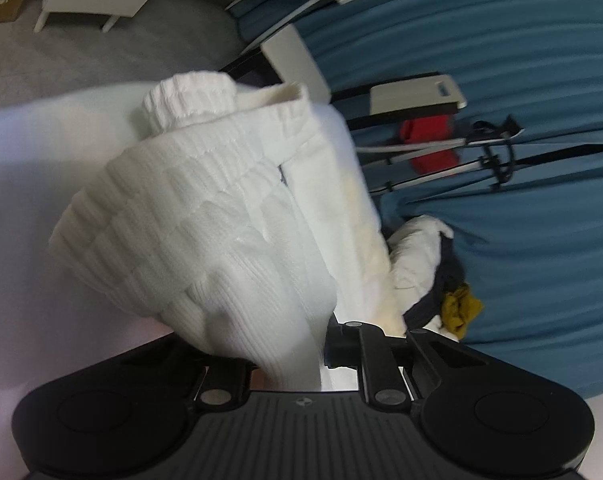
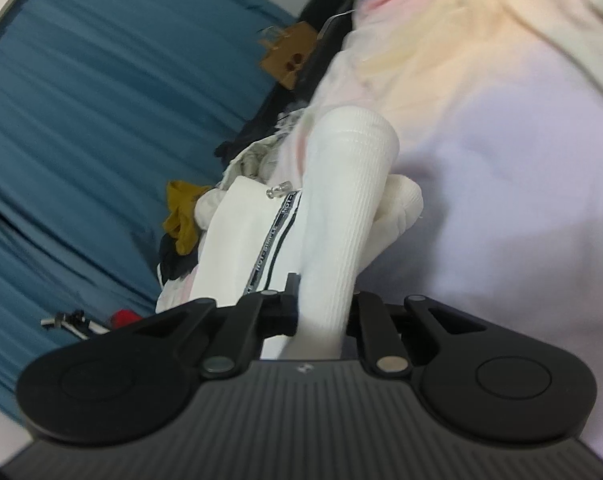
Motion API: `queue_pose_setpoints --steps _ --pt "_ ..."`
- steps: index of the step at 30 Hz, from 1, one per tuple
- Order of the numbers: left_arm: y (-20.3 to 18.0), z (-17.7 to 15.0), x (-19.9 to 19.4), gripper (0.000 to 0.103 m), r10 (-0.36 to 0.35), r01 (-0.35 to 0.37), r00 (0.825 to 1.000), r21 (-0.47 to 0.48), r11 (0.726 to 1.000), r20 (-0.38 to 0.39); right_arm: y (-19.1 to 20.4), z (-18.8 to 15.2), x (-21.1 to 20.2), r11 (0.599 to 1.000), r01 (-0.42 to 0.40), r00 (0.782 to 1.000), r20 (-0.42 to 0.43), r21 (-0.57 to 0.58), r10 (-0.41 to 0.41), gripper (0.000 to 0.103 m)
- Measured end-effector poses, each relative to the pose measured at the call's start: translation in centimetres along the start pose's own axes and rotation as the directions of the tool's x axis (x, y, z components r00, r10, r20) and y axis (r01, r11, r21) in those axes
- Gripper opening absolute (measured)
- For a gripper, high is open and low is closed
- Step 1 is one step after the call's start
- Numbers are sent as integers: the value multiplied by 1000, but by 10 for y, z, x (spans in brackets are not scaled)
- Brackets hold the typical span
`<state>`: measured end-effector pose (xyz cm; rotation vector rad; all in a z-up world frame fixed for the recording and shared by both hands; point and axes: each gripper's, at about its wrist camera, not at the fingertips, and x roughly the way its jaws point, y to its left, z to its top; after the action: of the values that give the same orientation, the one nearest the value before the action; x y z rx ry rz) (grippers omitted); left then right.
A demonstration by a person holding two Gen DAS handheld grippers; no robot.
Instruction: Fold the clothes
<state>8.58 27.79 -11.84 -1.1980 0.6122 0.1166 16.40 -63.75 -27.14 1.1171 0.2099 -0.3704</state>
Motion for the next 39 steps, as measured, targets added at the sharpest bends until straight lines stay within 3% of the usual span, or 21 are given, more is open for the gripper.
queue_pose_setpoints --steps 5,9,11,14,16,19,25,32,36,39 --pt "-5 1 -30 16 -36 36 998 11 999 44 7 -13 -19 995 72 996 -55 -68 -76 12" --pt "-7 4 -52 16 -57 56 997 15 998 60 7 -12 -44 997 70 995 -77 -14 -71 12" --pt "-6 7 -61 16 -52 52 998 12 999 47 7 -11 -54 997 72 994 -75 -41 -75 12" --pt "-1 6 -68 16 -21 21 1000 13 1000 -9 1 -9 -67 993 83 993 -77 -83 -89 12" --pt "3 3 -65 17 42 -40 998 44 998 -49 -16 -9 -68 992 110 989 -96 -67 -117 12" --pt "13 3 -64 18 124 -118 986 62 991 -107 -38 -20 -67 986 161 976 -139 -44 -166 12" --pt "20 -1 -81 28 219 -189 961 181 965 -167 -48 -24 -69 990 139 980 -145 -9 -139 12" --pt "-7 -18 -133 44 283 -233 954 356 905 -95 -51 -21 -68 993 121 982 -151 12 -118 12" --pt "-47 -40 -155 49 300 -250 954 504 827 -20 -49 -19 -69 994 110 983 -150 12 -107 12" --pt "-84 -65 -154 54 266 -231 963 599 766 31 -48 -18 -70 994 104 984 -149 13 -101 12"
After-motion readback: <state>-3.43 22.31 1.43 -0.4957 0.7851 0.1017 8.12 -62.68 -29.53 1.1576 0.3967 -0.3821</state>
